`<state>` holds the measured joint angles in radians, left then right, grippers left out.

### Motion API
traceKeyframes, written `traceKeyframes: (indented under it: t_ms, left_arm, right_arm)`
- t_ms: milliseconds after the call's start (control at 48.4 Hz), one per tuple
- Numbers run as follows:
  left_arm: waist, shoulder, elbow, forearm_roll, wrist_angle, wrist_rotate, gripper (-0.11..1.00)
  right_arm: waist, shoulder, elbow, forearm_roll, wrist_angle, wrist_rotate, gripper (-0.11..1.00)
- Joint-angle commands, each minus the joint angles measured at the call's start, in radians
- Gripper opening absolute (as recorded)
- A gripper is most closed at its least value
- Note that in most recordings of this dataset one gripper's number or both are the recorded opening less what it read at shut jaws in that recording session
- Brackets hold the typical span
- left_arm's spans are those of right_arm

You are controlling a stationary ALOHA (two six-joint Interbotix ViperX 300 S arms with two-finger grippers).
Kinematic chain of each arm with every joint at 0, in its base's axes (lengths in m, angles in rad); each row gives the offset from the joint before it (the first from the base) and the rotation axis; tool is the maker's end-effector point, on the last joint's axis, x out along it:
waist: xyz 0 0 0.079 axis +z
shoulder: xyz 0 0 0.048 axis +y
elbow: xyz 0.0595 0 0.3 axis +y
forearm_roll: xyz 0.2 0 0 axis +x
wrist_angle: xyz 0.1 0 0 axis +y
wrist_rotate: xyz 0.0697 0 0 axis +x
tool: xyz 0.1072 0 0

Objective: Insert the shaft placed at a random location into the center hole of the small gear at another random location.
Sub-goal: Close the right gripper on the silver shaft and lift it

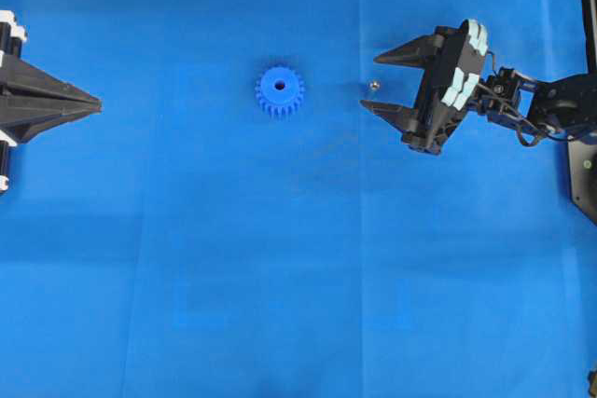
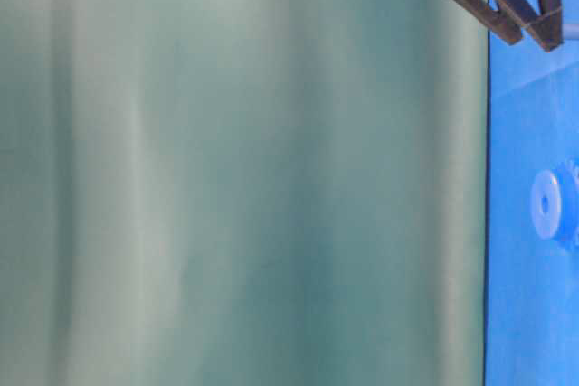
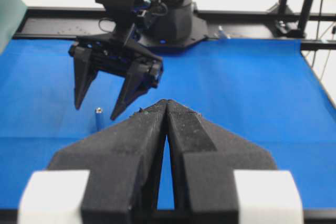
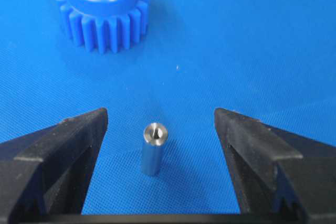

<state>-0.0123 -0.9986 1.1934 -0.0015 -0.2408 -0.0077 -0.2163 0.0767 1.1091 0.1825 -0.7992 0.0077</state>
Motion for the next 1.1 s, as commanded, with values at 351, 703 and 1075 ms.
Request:
traceKeyframes:
  t_ms: [351,703,1075]
  left_arm:
    - [-0.002,0.002,-0.009,0.003,-0.002,0.002,0.00]
    - [-0.002,-0.002,-0.009,0.002,-0.002,0.002,0.00]
    - [-0.002,-0.005,-0.011,0.002,0.003,0.000,0.00]
  right_arm:
    - [0.011,-0.003,-0.008,-0.006,0.003,0.003,0.37]
    - [0.014,-0.005,-0.006,-0.008,0.008,0.003,0.04]
    - [0.012,-0.153,-0.014,-0.008,0.120,-0.017,0.04]
